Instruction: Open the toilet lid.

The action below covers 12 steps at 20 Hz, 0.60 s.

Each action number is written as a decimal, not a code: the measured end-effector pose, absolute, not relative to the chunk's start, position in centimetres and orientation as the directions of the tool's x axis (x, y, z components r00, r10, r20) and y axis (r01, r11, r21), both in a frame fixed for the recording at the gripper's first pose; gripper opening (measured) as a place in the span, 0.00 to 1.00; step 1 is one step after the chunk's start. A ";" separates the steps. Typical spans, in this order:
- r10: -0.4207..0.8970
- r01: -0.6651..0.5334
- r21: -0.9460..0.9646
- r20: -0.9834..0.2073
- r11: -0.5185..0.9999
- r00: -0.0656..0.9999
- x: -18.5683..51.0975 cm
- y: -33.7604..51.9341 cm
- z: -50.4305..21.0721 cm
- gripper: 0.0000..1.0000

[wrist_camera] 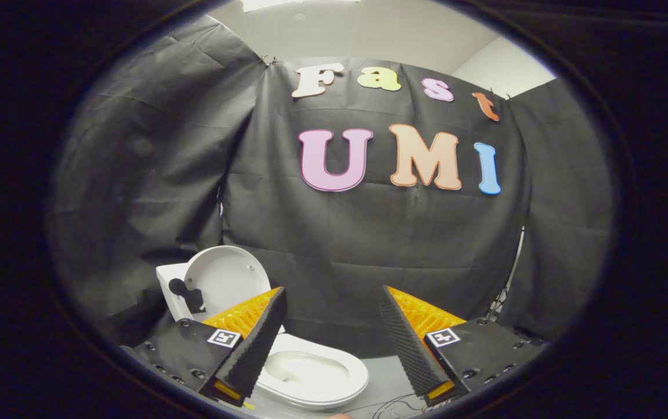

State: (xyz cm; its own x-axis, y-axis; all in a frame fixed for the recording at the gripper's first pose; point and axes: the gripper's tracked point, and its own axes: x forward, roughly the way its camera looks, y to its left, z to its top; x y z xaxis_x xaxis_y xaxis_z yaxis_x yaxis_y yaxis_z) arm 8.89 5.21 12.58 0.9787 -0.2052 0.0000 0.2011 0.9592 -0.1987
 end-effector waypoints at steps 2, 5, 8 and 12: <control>-0.216 0.212 -0.185 -0.001 0.960 0.976 8.6 4.4 12.2 1.00; -0.222 0.217 -0.173 -0.011 0.961 0.975 8.5 3.8 11.6 1.00; -0.227 0.220 -0.179 -0.016 0.959 0.974 8.5 3.3 11.4 1.00; -0.234 0.228 -0.184 -0.009 0.956 0.972 7.9 2.5 11.6 1.00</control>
State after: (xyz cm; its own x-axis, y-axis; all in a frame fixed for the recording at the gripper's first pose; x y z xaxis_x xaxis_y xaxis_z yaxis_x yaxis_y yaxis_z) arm 7.94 2.53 11.63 0.9722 -0.2341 -0.0092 0.2285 0.9560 -0.1839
